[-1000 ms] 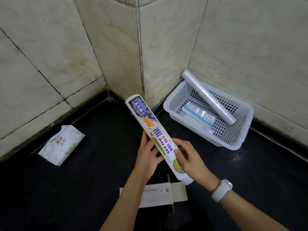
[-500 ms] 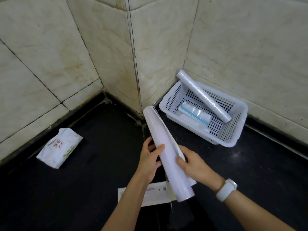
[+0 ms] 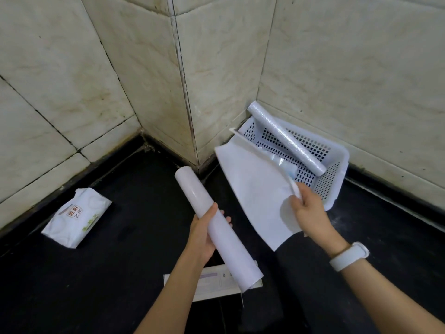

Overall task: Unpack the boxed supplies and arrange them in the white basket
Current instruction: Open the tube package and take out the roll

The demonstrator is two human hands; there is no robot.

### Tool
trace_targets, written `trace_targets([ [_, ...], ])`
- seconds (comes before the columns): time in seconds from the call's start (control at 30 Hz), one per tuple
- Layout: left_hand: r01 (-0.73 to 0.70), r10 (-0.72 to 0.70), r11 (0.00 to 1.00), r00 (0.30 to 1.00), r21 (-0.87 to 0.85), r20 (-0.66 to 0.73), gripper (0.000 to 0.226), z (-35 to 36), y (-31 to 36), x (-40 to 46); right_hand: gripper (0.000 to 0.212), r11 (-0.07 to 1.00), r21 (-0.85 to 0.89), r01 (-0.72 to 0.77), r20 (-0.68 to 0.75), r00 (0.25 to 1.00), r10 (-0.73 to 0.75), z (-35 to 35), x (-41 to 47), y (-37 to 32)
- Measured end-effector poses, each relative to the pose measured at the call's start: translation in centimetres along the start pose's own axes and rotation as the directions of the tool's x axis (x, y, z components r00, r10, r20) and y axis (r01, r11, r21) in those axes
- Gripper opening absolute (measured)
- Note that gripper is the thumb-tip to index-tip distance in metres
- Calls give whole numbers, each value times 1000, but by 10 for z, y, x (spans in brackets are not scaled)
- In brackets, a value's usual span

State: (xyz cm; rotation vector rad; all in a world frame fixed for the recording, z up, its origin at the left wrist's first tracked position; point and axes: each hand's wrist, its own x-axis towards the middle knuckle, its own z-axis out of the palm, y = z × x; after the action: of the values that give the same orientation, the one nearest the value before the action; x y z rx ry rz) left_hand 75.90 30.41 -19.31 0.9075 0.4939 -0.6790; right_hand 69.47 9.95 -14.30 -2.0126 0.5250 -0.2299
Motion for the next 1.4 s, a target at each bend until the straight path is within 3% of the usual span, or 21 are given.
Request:
trace_targets([
  [0.07,-4,4,1000,997,-11,-72,61,-4,1,3,23,1000,4,-28,-100,995,28,-10,4,6],
  [0.2,-22,22,1000,987,-1,-160,60,-11,0,12,19,997,15,-73,-166,983,74,-17,3,18],
  [0.4,-13,13,1000,978,-3,-207,64,-11,-6,17,16,998,54,-10,-293,956,25,-26,19,20],
  [0.47,-30,28,1000,973,-3,-228,64,-11,-8,18,27,999,-49,19,-151,988,-26,-30,32,21],
  [0.53,-74,65,997,969,-32,-238,61,-10,-8,18,37,974,-210,81,83,994,-65,-23,37,25],
  [0.67,-126,99,987,965,-99,-243,54,-15,-2,15,48,922,-367,119,356,934,21,9,25,46],
  [0.73,-129,104,986,972,-108,-213,55,-16,3,11,50,883,-448,141,427,901,73,20,19,51],
  [0.87,-195,185,973,979,-126,-87,51,-3,11,3,37,917,-341,208,337,937,-87,28,13,27],
  [0.97,-218,226,969,973,-119,53,58,22,11,-4,45,986,-135,99,533,846,-12,30,11,-3],
  [1.03,-236,245,969,956,-76,163,65,40,8,-8,58,983,-161,87,606,795,29,29,13,-14],
  [1.17,-340,254,928,875,149,411,64,69,9,-11,55,976,-167,141,501,864,-39,11,17,-12],
  [1.27,-469,203,797,802,381,562,46,87,17,-1,54,980,-117,160,287,950,-121,-13,22,-1],
  [1.33,-515,209,680,818,522,536,37,99,23,12,54,981,-38,189,87,979,-185,-31,38,6],
  [1.4,-607,298,425,794,671,530,35,108,23,31,56,977,-36,210,-67,975,-212,-46,64,10],
])
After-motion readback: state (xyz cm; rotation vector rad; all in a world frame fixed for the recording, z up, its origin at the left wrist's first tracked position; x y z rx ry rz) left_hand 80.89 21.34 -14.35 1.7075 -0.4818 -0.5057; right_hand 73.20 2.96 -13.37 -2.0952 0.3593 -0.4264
